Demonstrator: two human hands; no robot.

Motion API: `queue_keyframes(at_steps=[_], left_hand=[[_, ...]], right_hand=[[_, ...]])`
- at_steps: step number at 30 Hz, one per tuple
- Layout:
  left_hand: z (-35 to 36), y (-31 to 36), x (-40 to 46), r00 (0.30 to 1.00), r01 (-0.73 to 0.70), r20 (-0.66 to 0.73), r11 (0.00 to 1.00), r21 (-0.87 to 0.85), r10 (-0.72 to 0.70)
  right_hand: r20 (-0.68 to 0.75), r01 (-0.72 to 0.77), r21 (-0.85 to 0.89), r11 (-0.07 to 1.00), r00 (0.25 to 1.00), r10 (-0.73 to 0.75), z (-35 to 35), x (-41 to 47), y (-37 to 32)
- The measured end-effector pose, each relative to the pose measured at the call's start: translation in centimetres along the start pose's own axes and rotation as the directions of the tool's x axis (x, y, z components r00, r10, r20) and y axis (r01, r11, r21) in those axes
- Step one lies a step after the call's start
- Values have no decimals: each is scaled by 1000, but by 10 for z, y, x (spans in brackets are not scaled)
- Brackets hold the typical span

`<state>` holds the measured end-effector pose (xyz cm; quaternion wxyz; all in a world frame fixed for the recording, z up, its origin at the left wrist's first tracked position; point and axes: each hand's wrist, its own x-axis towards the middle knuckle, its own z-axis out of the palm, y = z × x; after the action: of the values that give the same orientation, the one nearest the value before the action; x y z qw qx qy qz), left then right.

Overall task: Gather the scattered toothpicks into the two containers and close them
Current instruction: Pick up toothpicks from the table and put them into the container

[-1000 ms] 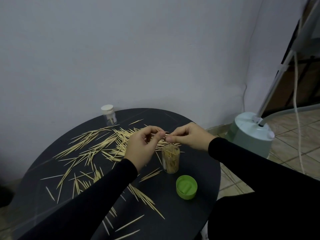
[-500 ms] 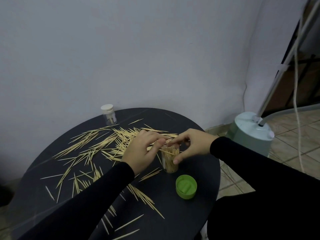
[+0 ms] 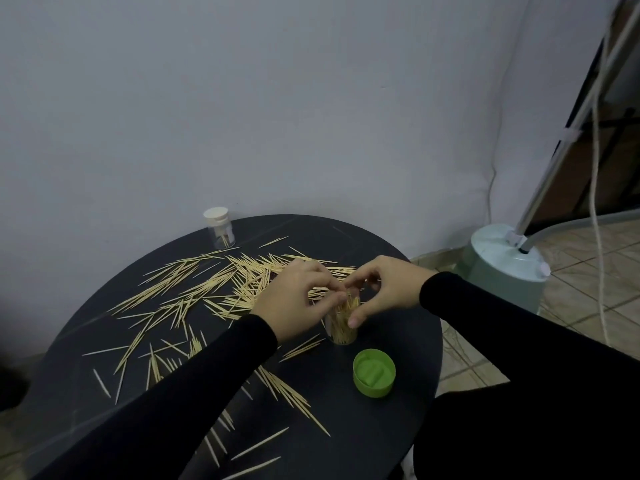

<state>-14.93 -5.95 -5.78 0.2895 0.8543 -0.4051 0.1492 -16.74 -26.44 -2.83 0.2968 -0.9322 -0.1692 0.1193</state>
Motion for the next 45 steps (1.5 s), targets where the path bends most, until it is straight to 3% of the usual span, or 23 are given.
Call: queue_keyframes(at_steps=[7, 9, 10, 12, 13, 15, 21, 27, 31, 37, 45], left_hand=[[-13, 3, 8, 987, 163, 1, 986, -34, -163], [-25, -3, 8, 954, 277, 124, 961, -16, -273], [-30, -6, 8, 906, 339, 259, 940, 30, -335], [-35, -9, 3, 728, 418, 536, 896, 149, -429], [-35, -9, -2, 646, 431, 618, 882, 190, -449], [-30, -9, -10, 588, 436, 670, 875, 209, -453], [-22, -17, -14, 692, 401, 582, 898, 181, -426], [-9, -27, -6, 845, 226, 391, 906, 357, -365], [3, -33, 1, 906, 185, 297, 914, 362, -301], [18, -44, 8, 933, 203, 206, 903, 378, -296], [23, -44, 14, 940, 158, 198, 867, 473, -279]], right_hand=[[87, -118, -183, 976, 987, 135, -2, 6, 5], [28, -142, -195, 971, 988, 150, 0, 12, 10], [-8, -156, -218, 963, 987, 158, 1, 14, 12], [-65, -178, -284, 942, 984, 166, 4, 19, 11], [-82, -183, -314, 932, 983, 166, 7, 21, 9], [-88, -191, -358, 914, 981, 170, 12, 27, 5], [-96, -207, -472, 857, 978, 183, 21, 45, 1], [-191, -205, -504, 839, 974, 123, 22, 57, 6], [-243, -218, -491, 844, 964, 108, 18, 63, 13], [-216, -199, -482, 853, 971, 105, 15, 69, 21], [-230, -172, -521, 836, 972, 57, 17, 72, 20]])
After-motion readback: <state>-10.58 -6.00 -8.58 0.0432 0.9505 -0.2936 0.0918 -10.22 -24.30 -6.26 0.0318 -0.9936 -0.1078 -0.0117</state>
